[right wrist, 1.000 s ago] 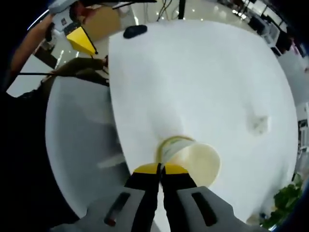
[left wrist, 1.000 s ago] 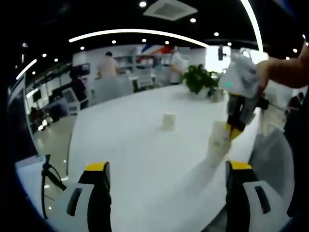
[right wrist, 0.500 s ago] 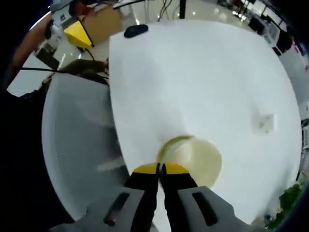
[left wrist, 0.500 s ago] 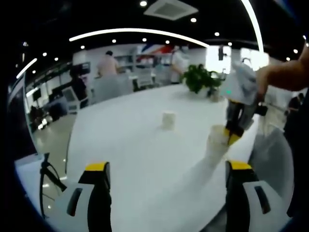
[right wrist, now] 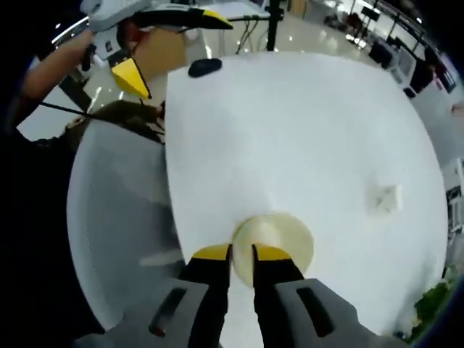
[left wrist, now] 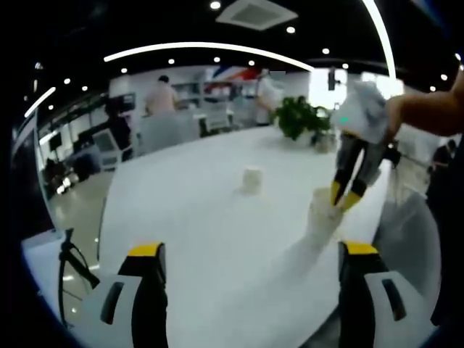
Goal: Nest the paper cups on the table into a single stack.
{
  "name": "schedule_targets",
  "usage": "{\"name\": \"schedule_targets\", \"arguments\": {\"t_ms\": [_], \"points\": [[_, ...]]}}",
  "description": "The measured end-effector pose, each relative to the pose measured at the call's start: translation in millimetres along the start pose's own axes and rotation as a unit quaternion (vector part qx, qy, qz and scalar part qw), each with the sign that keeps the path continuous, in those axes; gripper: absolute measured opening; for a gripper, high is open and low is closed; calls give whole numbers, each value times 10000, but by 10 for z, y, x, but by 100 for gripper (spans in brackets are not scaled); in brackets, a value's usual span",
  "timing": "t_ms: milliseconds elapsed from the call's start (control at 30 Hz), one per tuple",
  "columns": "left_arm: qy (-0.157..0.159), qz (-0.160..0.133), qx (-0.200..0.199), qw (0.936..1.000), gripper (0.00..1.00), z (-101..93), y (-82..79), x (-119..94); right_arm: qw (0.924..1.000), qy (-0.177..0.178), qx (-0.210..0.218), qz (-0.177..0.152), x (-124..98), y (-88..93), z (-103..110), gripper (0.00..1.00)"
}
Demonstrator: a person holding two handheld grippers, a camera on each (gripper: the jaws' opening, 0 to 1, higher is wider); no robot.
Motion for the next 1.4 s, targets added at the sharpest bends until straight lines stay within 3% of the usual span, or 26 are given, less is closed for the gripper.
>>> {"name": "schedule_targets", "arguments": {"t_ms": [267,400,467,567,633,667,800,867,933,1000,1133,1233,1267,1400], "points": [[38,-48,23,10000,98,-17,-48,37,9960,192,116,-861,-177,11,-28,29],[55,-73,25,10000,98,-12,-62,60,9831,664,326,-1674,-358,29,-155,41],[36,-136,-38,9999,98,-11,-91,64,9738,972,401,-2014,-464,73,-235,47],[71,-306,-128,9994,98,-15,-137,78,9595,1315,697,-2392,-597,169,-348,48],[102,-329,-116,9993,98,-22,-147,89,9417,1434,752,-2951,-712,195,-398,48],[105,-340,-86,9993,98,-23,-152,97,9354,1486,1097,-3016,-752,274,-441,49],[82,-369,-79,9993,98,-16,-165,128,9092,1796,1364,-3501,-895,476,-535,53],[95,-453,-172,9988,98,-5,-163,140,8917,1943,1510,-3798,-965,611,-538,55],[94,-485,-233,9985,98,16,-142,151,8800,2146,1587,-3928,-991,758,-525,57],[83,-496,-262,9984,98,20,-126,147,8755,2169,1673,-3980,-979,863,-499,60],[-1,-670,-116,9977,98,17,-121,117,8763,2173,1825,-3894,-897,1070,-457,67],[-24,-641,-108,9979,98,10,-82,123,8704,2200,1868,-3989,-863,1151,-417,73],[-33,-626,-104,9980,98,8,-69,131,8643,2274,1882,-4071,-826,1200,-427,75],[30,-601,70,9982,98,-48,-24,168,8573,2325,2089,-4092,-718,1331,-436,82]]}}
Point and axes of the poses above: the point that each gripper's makers call its tool centre point, and the gripper's own axes: x roughly forward along the fingers, z roughly to its left, y roughly out of its underside, the point moved 6 cm from there along -x, roughly backward along the fingers, and after that the axes turned 2 degrees about y, right-handed, at the moved point
